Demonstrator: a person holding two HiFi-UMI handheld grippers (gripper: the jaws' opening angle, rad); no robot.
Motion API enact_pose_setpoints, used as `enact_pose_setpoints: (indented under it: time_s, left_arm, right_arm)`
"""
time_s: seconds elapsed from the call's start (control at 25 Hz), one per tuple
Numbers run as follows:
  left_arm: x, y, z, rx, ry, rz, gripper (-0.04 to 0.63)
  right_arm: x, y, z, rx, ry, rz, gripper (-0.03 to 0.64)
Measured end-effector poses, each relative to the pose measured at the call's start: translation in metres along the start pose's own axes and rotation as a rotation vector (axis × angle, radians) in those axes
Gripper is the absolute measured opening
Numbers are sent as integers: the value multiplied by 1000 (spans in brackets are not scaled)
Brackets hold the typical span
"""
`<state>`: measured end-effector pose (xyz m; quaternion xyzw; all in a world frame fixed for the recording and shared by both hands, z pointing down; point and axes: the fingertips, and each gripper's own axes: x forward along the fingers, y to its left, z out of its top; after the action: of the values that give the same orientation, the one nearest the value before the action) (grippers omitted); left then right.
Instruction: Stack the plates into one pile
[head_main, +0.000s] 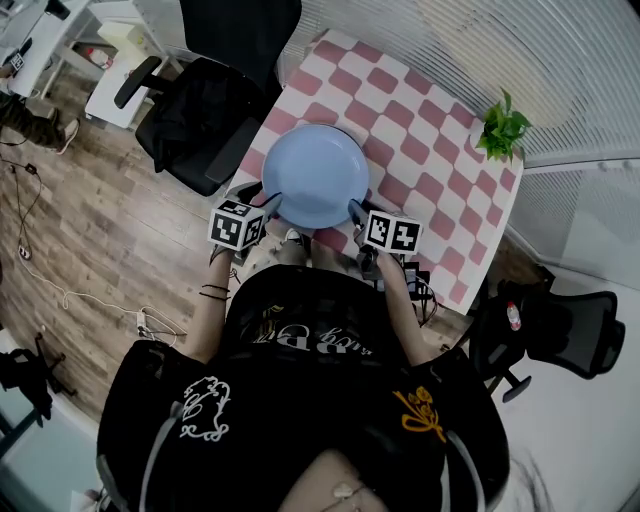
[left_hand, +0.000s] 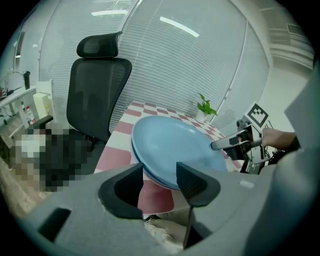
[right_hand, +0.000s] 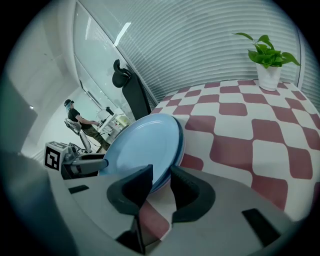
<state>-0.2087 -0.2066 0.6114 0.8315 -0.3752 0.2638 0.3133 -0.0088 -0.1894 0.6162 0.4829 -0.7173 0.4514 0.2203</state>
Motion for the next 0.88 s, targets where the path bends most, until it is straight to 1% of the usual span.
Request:
enact_pose_setpoints:
  time_s: [0.16,0.24,0.36,0.44,0.6,0.76,0.88]
  left_arm:
    - [-1,4,-4,-38,-13,-7,215]
    - [-1,4,-3,-31,-22,-6,215]
    - [0,2,-2,1,-27,-7,222]
    - [-3,1,0,10,-47,-11,224]
    - [-17,-2,7,12,-97,-39,224]
    - [-27,-14,21,58,-144,-90,222]
    - [-30,-26,31,74,-180,-126,222]
  right_arm:
    - [1,2,2,1,-33,-11,110]
    - [1,2,2,-21,-54,-32,110]
    - [-4,3,6,-113,-83,-78,111]
    - [-7,9,7,-180,-86,-86,112]
    - [-13,28,6,-244,-115,-44,112]
    - [-26,51,7,-313,-173,-11,111]
    - [-35,62,8,-345,-199,-3,110]
